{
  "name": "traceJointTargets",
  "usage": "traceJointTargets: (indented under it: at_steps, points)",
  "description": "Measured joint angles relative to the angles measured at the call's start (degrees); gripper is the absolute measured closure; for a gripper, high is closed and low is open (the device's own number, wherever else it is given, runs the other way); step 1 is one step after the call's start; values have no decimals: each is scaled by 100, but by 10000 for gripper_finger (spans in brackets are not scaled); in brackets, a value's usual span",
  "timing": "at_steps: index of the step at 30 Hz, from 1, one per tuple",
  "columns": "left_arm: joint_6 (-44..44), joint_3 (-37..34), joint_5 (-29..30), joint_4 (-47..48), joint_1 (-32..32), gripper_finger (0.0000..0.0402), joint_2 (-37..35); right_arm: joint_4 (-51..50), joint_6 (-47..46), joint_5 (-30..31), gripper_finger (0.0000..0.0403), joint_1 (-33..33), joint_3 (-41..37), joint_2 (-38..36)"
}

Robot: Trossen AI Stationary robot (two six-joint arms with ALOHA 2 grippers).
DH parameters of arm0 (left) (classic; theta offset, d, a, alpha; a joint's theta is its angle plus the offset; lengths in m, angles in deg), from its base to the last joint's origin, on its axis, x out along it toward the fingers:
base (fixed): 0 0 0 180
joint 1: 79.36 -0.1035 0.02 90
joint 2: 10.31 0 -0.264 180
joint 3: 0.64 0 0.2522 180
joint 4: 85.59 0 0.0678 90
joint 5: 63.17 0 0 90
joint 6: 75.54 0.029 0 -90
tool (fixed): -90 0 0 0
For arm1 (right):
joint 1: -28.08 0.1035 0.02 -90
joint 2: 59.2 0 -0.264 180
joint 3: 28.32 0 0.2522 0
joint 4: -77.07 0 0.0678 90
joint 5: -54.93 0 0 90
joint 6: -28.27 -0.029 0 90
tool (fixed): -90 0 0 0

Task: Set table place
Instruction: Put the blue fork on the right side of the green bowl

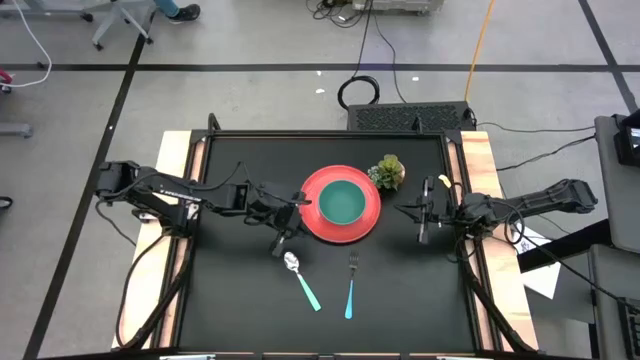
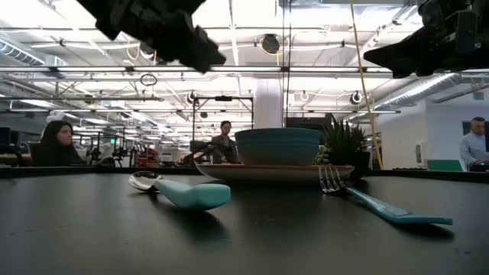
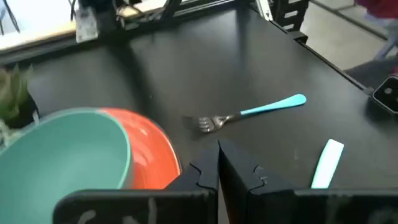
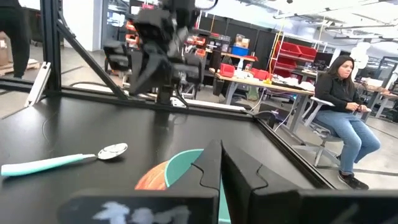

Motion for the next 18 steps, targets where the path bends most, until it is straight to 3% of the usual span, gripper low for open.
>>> traceJointTargets:
  at_steps: [3, 6, 11, 18]
  points:
    - [53, 334, 56, 335, -15, 387, 20, -72, 39, -1, 403, 0, 0, 2]
    - [260, 664, -364, 749, -102, 387, 190, -81, 45, -1, 403, 0, 0, 2]
    - [223, 1105, -572, 1179, -91, 387, 740, -55, 5, -1, 403, 0, 0, 2]
    - [-1138, 1488, -704, 1095, -49, 387, 1461, -71, -96, -1, 403, 0, 0, 13]
